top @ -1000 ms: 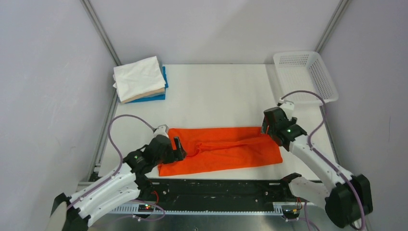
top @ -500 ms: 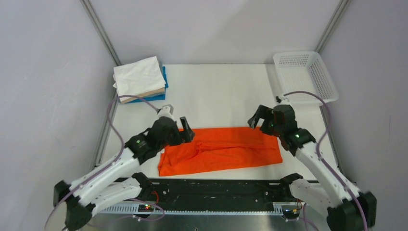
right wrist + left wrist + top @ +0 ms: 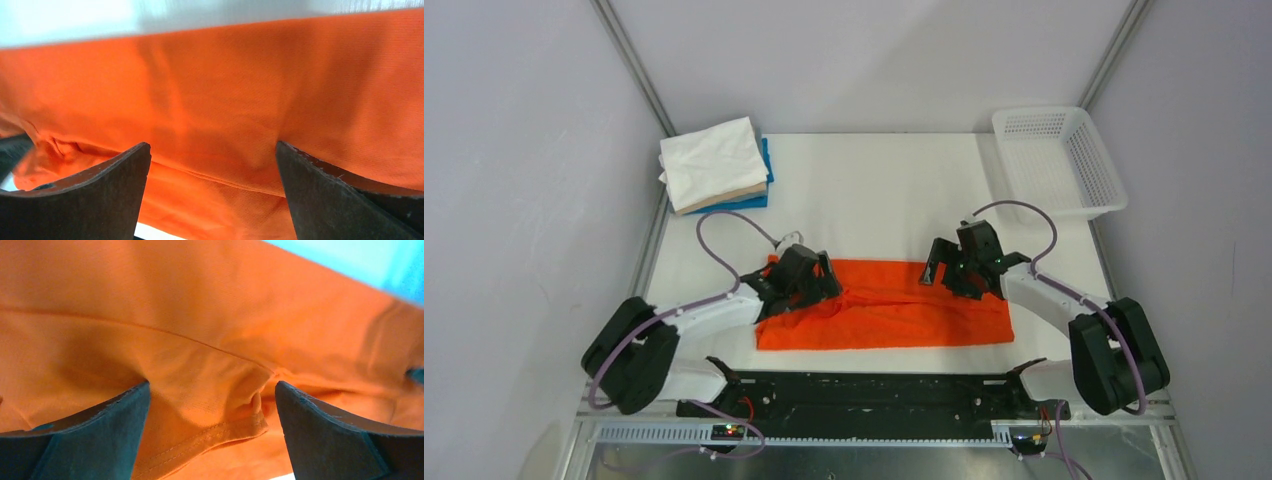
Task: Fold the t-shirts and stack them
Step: Rotate the tshirt 90 degrees, then grab the bottom of the folded rectangular tshirt with both arms, then fold the folded rectangular tshirt in 1/3 of the way, then grab one side of the 2/3 rectangular tshirt with both arms
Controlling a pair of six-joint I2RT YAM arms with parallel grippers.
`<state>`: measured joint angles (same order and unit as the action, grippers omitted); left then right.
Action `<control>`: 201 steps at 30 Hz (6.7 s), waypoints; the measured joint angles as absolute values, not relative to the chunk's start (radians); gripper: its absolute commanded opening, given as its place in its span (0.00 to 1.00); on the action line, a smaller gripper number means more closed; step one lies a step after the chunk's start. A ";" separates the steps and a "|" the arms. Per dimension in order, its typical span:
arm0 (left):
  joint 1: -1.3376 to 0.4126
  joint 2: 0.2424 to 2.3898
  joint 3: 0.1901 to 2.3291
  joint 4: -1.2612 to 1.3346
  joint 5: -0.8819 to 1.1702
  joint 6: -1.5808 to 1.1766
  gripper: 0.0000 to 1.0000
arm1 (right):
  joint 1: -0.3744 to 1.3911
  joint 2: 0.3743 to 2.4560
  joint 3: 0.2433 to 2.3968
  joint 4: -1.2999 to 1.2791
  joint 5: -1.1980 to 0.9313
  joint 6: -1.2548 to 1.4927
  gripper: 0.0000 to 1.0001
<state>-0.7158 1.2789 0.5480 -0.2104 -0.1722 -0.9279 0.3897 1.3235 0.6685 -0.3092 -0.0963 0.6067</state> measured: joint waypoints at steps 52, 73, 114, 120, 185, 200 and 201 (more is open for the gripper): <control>-0.439 2.384 2.062 -0.167 0.333 -0.953 0.98 | 1.016 0.784 0.544 -0.467 -0.049 0.818 1.00; -1.060 1.041 0.554 -0.336 -0.239 -0.857 0.98 | 0.949 0.920 0.545 -0.650 0.081 0.842 0.77; -1.365 1.209 0.509 -0.346 -0.313 -1.160 0.00 | 1.140 0.958 0.388 -0.492 0.134 1.062 0.03; -1.388 1.156 0.516 -0.348 -0.378 -1.118 0.00 | 1.142 0.908 0.384 -0.488 0.124 1.047 0.00; -0.530 1.621 1.042 -0.152 0.022 -0.562 1.00 | 0.454 1.551 1.054 -0.313 -0.004 0.561 0.99; -0.551 1.609 0.772 0.000 0.065 -0.720 0.61 | 0.478 1.400 0.709 -0.248 -0.068 0.725 0.93; -0.551 1.619 0.772 0.013 0.068 -0.727 0.53 | 0.477 1.401 0.705 -0.239 -0.069 0.731 0.90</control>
<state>-0.5507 1.6192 0.7723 0.0132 0.0685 -0.7273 0.4774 1.4010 0.7052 -0.2386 -0.0692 0.7307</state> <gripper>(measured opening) 0.656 0.949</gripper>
